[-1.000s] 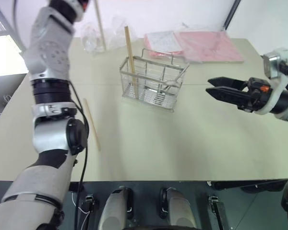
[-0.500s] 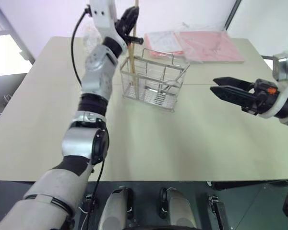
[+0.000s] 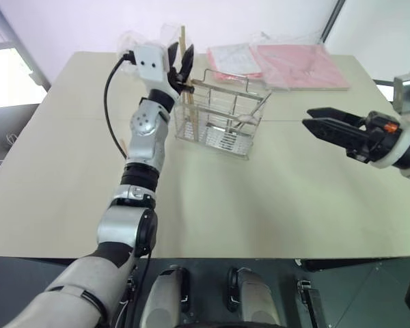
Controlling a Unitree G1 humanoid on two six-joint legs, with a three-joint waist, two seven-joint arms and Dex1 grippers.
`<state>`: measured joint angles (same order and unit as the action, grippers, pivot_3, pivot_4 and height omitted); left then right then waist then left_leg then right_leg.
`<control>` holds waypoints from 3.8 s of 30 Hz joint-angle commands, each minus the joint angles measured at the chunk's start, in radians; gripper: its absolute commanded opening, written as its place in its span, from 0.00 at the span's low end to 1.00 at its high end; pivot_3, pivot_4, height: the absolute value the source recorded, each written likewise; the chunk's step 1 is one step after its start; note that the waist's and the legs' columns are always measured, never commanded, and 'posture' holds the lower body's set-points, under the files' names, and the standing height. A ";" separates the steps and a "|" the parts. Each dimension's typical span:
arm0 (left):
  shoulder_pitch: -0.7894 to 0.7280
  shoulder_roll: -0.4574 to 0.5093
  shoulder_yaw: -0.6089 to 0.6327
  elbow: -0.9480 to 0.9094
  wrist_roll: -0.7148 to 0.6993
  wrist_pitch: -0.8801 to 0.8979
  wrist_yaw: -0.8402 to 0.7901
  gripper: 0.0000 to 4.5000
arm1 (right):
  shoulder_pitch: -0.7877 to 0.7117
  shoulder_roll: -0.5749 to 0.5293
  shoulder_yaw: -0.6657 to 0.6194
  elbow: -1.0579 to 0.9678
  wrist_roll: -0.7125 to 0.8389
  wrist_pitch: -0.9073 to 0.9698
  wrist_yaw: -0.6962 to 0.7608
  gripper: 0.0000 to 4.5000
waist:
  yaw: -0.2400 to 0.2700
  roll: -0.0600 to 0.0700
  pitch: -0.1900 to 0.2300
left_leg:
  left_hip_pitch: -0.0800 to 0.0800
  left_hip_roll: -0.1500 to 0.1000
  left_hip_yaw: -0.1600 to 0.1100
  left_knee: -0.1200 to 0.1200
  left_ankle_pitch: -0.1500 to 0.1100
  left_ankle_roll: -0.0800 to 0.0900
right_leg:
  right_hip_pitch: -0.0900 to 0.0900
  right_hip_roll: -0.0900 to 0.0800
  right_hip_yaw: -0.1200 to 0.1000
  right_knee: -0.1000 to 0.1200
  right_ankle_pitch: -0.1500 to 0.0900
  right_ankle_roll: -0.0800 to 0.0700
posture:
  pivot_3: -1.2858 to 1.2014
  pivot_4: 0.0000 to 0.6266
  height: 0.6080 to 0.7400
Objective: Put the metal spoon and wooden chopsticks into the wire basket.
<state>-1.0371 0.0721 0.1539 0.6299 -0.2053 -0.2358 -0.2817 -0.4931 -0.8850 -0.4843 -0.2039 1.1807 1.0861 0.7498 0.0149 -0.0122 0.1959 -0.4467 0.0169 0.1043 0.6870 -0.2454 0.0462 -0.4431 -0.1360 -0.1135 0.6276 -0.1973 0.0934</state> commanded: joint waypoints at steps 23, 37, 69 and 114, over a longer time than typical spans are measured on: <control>0.083 -0.001 0.422 -0.627 -0.020 1.586 0.688 0.97 | -0.045 0.032 0.076 0.066 -0.078 -0.096 0.058 0.77 | 0.001 -0.001 0.000 | 0.000 0.000 -0.002 0.003 0.000 0.000 | 0.001 0.001 0.000 0.001 -0.001 0.001 | 0.52 0.24 0.69; 0.082 0.021 0.417 -0.418 0.048 1.581 0.685 0.92 | 0.030 0.020 0.076 -0.010 -0.102 -0.117 0.088 0.77 | 0.002 0.000 0.000 | 0.000 0.000 -0.001 0.003 0.000 -0.001 | 0.001 0.001 0.000 0.002 0.000 0.000 | 0.52 0.24 0.69; -0.373 0.084 0.204 0.080 -0.126 0.234 0.032 0.01 | 0.000 0.030 0.038 0.002 -0.054 -0.076 -0.001 0.77 | 0.023 -0.002 0.001 | -0.015 0.001 0.000 0.013 -0.003 0.005 | -0.007 0.001 -0.003 -0.001 0.003 0.002 | 0.52 0.24 0.69; 0.413 0.920 -0.007 -0.754 -0.222 0.876 -0.672 1.00 | 0.009 -0.094 0.207 0.176 -0.352 -0.316 0.302 0.77 | 0.000 0.000 0.000 | -0.016 0.002 0.000 0.012 -0.003 0.003 | -0.011 0.001 -0.001 0.000 0.001 -0.001 | 0.52 0.24 0.69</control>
<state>-0.6268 0.9761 0.1256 -0.0844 -0.4233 0.6427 -0.9489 -0.4604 -0.9706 -0.2603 -0.0227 0.8370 0.7920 1.0314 0.0145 -0.0124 0.1961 -0.4628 0.0192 0.1041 0.6991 -0.2482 0.0488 -0.4537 -0.1349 -0.1140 0.6281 -0.1965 0.0919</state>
